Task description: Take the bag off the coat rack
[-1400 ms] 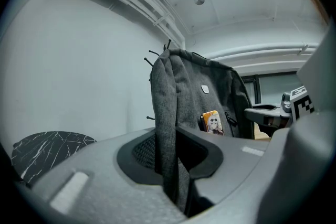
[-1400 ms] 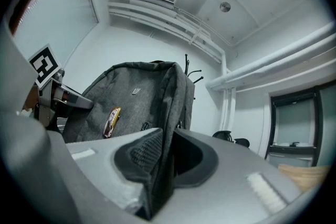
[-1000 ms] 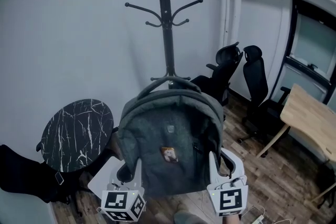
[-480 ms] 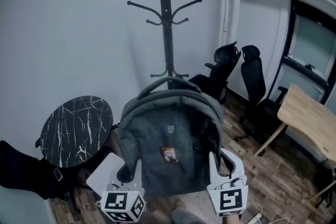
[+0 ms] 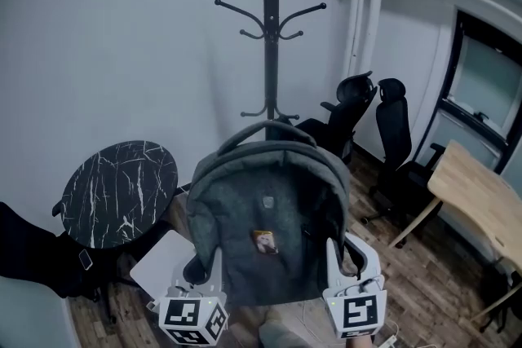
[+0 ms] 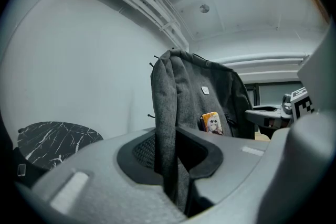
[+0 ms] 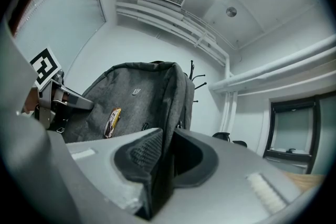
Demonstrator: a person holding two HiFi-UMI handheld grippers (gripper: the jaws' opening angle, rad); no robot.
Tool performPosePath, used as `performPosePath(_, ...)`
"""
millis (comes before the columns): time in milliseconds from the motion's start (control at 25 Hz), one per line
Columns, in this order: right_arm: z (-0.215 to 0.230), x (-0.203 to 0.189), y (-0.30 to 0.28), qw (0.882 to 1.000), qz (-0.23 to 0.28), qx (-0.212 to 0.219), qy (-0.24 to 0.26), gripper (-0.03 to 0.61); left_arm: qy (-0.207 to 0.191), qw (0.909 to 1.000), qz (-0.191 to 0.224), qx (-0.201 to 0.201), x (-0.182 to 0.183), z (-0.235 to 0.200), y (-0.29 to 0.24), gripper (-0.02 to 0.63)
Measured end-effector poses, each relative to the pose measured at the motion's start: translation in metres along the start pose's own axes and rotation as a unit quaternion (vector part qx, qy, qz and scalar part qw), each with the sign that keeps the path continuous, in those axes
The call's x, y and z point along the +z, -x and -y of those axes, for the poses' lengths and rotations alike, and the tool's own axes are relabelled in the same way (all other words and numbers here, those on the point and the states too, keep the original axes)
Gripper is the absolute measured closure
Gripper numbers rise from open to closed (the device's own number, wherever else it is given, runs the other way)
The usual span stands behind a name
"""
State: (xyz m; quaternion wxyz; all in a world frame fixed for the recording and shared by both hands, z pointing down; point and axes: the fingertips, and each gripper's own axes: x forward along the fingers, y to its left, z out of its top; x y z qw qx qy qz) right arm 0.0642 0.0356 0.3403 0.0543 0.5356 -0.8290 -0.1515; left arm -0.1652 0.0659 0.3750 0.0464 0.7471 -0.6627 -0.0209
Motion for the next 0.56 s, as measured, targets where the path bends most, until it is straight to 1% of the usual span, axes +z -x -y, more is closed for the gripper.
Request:
performPosePath(280, -0.009, 0.009, 0.007, 1.0, 0.001, 0.008, 0.009, 0.52, 0.017, 0.9998, 0.008, 0.005, -0.001, -0.004, 0.014, 0.538)
performPosePath(560, -0.017, 0.013, 0.015, 1.0, -0.006, 0.013, 0.016, 0.522, 0.028, 0.9996, 0.003, 0.006, -0.004, -0.006, 0.025, 0.538)
